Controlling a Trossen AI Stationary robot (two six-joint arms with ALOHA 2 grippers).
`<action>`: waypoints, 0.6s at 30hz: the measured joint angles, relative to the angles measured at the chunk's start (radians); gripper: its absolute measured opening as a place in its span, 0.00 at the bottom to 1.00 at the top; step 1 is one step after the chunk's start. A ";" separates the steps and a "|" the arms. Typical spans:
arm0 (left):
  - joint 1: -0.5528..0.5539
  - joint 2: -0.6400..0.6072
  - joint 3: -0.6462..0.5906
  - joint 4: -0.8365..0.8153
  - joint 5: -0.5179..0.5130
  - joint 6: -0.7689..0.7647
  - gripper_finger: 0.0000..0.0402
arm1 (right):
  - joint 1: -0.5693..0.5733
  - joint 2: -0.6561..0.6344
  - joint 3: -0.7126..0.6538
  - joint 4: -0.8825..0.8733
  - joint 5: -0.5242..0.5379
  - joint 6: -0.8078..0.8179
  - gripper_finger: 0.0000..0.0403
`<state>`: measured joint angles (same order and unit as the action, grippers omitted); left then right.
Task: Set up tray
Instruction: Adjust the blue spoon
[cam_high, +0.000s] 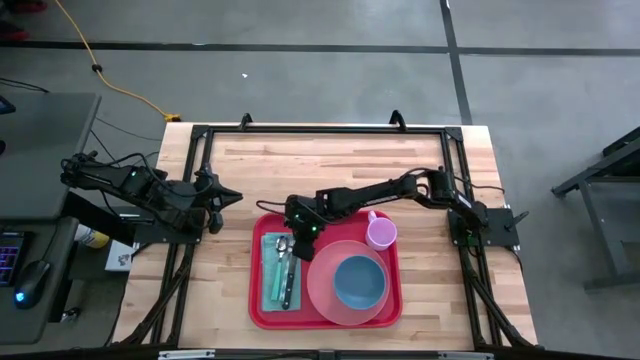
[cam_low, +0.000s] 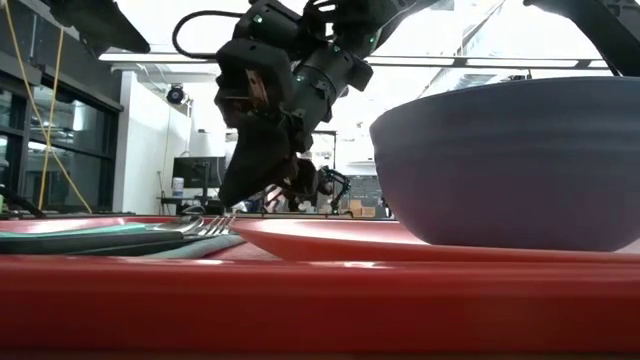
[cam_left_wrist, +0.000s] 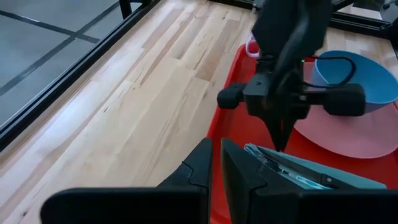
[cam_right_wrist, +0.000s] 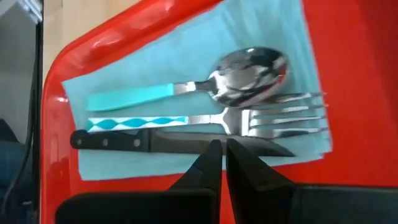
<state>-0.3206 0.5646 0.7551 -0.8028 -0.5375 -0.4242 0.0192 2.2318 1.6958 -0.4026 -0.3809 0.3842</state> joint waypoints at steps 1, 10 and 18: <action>0.000 0.000 0.000 0.000 0.000 0.000 0.15 | 0.003 0.000 0.008 -0.010 0.001 -0.004 0.00; 0.000 0.001 0.000 -0.001 -0.003 0.001 0.15 | 0.024 0.000 0.208 -0.334 0.208 -0.183 0.00; 0.000 0.001 0.000 0.000 -0.004 -0.006 0.15 | 0.032 0.000 0.234 -0.368 0.136 -0.271 0.00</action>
<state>-0.3208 0.5654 0.7551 -0.8024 -0.5415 -0.4299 0.0512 2.2318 1.9301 -0.7708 -0.2450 0.1129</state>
